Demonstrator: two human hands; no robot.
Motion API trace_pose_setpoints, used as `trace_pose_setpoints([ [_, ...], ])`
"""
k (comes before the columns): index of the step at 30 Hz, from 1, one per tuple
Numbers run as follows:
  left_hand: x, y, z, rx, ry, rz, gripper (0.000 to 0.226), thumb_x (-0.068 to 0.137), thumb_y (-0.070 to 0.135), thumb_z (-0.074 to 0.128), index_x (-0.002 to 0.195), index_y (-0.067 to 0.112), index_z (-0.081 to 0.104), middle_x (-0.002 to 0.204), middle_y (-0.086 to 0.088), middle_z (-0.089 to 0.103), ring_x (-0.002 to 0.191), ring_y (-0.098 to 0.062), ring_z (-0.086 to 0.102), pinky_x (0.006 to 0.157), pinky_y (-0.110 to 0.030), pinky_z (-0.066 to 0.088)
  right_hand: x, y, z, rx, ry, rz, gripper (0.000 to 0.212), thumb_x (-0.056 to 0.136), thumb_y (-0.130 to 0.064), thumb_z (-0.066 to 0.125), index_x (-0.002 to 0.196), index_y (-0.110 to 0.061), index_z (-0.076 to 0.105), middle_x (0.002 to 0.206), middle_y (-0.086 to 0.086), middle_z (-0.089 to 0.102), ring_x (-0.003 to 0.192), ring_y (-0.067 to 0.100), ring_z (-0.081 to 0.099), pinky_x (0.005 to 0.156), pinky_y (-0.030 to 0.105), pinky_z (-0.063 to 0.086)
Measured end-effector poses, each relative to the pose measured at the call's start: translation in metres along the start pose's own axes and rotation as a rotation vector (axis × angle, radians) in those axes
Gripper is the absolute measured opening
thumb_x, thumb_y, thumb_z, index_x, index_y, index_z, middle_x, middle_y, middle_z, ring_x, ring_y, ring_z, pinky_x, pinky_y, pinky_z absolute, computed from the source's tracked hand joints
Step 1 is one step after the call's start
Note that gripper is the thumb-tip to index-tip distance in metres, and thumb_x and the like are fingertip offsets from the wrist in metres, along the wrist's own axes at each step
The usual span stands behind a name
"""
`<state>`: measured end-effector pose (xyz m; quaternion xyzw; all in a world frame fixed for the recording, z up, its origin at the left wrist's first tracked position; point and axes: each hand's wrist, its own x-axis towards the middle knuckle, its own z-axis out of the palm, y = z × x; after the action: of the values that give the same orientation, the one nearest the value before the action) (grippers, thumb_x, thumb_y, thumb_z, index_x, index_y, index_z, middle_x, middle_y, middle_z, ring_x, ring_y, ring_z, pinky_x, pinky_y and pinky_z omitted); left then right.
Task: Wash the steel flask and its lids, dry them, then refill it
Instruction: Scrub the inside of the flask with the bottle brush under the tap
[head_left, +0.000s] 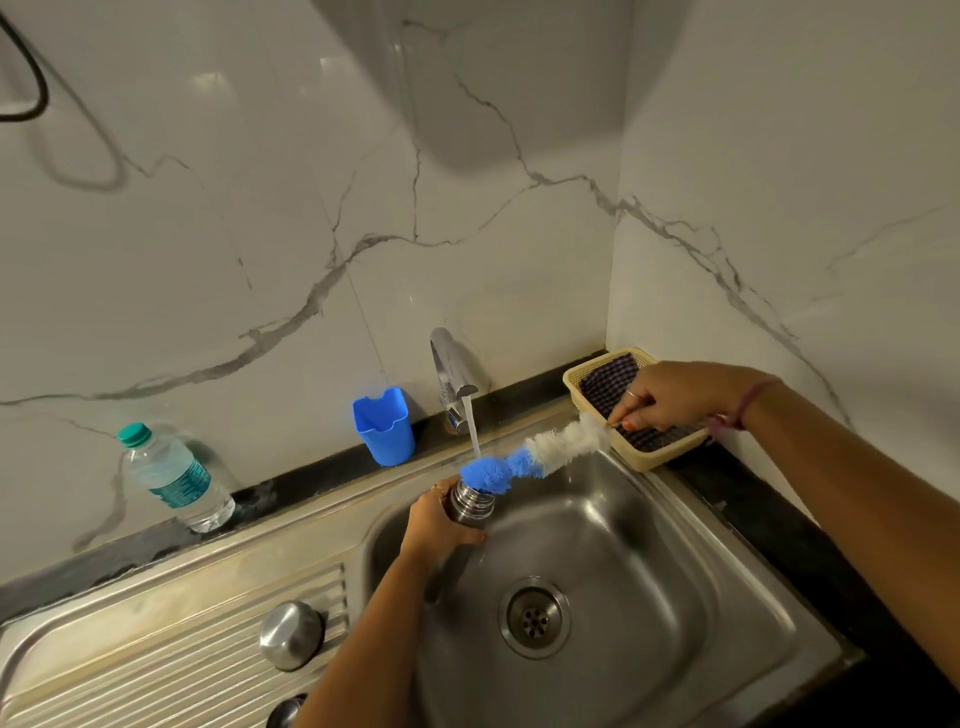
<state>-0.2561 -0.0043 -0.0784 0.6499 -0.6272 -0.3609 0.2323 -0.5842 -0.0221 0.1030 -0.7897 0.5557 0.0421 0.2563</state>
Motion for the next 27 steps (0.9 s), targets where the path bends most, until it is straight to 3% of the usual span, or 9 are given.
trace_pose_setpoints([
  [3, -0.001, -0.001, -0.002, 0.017, -0.006, 0.03, 0.078, 0.06, 0.011, 0.091, 0.128, 0.025, 0.055, 0.105, 0.013, 0.062, 0.096, -0.005, 0.059, 0.085, -0.018, 0.043, 0.009, -0.017, -0.02, -0.341, -0.003, -0.03, 0.029, 0.096, -0.038, 0.048, 0.123, -0.04, 0.059, 0.116, -0.014, 0.062, 0.099, 0.01, 0.06, 0.082, 0.023, 0.046],
  [7, -0.003, -0.001, -0.004, 0.031, -0.02, 0.052, 0.075, 0.061, 0.013, 0.091, 0.124, 0.03, 0.054, 0.105, 0.014, 0.063, 0.096, -0.004, 0.06, 0.091, -0.023, 0.048, 0.013, -0.035, -0.036, -0.57, -0.003, -0.073, 0.031, 0.097, -0.039, 0.045, 0.125, -0.043, 0.056, 0.113, -0.012, 0.061, 0.093, 0.009, 0.055, 0.077, 0.025, 0.041],
  [11, -0.004, 0.0, -0.006, 0.049, -0.022, 0.065, 0.072, 0.061, 0.016, 0.091, 0.121, 0.032, 0.054, 0.103, 0.015, 0.063, 0.096, -0.006, 0.062, 0.092, -0.025, 0.049, 0.013, -0.045, -0.04, -0.865, 0.112, -0.167, 0.033, 0.101, -0.026, 0.038, 0.128, -0.036, 0.054, 0.082, -0.012, 0.051, 0.071, 0.007, 0.049, 0.062, 0.023, 0.037],
  [15, -0.002, -0.004, -0.014, 0.082, -0.035, 0.048, 0.07, 0.059, 0.021, 0.092, 0.121, 0.029, 0.058, 0.107, 0.012, 0.068, 0.1, -0.009, 0.064, 0.098, -0.032, 0.051, 0.024, -0.026, -0.028, -1.172, 0.448, -0.614, 0.048, 0.083, -0.007, 0.065, 0.125, -0.03, 0.06, 0.065, -0.001, 0.051, 0.051, 0.014, 0.047, 0.042, 0.027, 0.037],
  [16, -0.001, -0.006, -0.016, 0.09, -0.043, 0.046, 0.071, 0.058, 0.023, 0.092, 0.121, 0.029, 0.058, 0.107, 0.012, 0.069, 0.099, -0.008, 0.065, 0.098, -0.034, 0.052, 0.025, -0.025, -0.027, -1.184, 0.483, -0.67, 0.05, 0.078, -0.006, 0.069, 0.123, -0.028, 0.062, 0.064, -0.001, 0.051, 0.049, 0.013, 0.046, 0.041, 0.026, 0.035],
  [18, 0.001, -0.006, -0.018, 0.114, -0.066, 0.06, 0.074, 0.057, 0.026, 0.091, 0.123, 0.03, 0.058, 0.108, 0.012, 0.069, 0.099, -0.008, 0.065, 0.099, -0.035, 0.052, 0.025, -0.025, -0.032, -1.183, 0.377, -0.651, 0.051, 0.088, -0.011, 0.06, 0.133, -0.033, 0.051, 0.075, -0.003, 0.053, 0.059, 0.012, 0.049, 0.047, 0.026, 0.037],
  [21, 0.001, 0.001, -0.018, 0.136, -0.069, 0.099, 0.076, 0.059, 0.025, 0.091, 0.127, 0.027, 0.056, 0.108, 0.012, 0.067, 0.1, -0.008, 0.064, 0.097, -0.03, 0.051, 0.022, -0.034, -0.046, -1.033, 0.133, -0.371, 0.043, 0.101, -0.027, 0.036, 0.141, -0.042, 0.035, 0.09, -0.011, 0.047, 0.076, 0.007, 0.047, 0.056, 0.018, 0.031],
  [24, 0.002, 0.006, -0.016, 0.114, -0.026, 0.1, 0.074, 0.062, 0.02, 0.09, 0.126, 0.025, 0.053, 0.105, 0.011, 0.062, 0.096, -0.007, 0.06, 0.09, -0.023, 0.05, 0.027, -0.028, -0.053, -0.652, -0.044, -0.195, 0.034, 0.1, -0.036, 0.039, 0.132, -0.039, 0.051, 0.09, -0.018, 0.049, 0.079, 0.002, 0.047, 0.061, 0.014, 0.029],
  [27, 0.001, 0.009, -0.013, 0.107, -0.006, 0.087, 0.076, 0.064, 0.016, 0.089, 0.128, 0.023, 0.05, 0.106, 0.012, 0.059, 0.092, -0.002, 0.056, 0.072, -0.005, 0.042, 0.031, -0.025, -0.051, -0.32, -0.168, -0.124, 0.03, 0.099, -0.029, 0.047, 0.124, -0.025, 0.062, 0.086, -0.022, 0.059, 0.075, 0.0, 0.055, 0.063, 0.011, 0.037],
])
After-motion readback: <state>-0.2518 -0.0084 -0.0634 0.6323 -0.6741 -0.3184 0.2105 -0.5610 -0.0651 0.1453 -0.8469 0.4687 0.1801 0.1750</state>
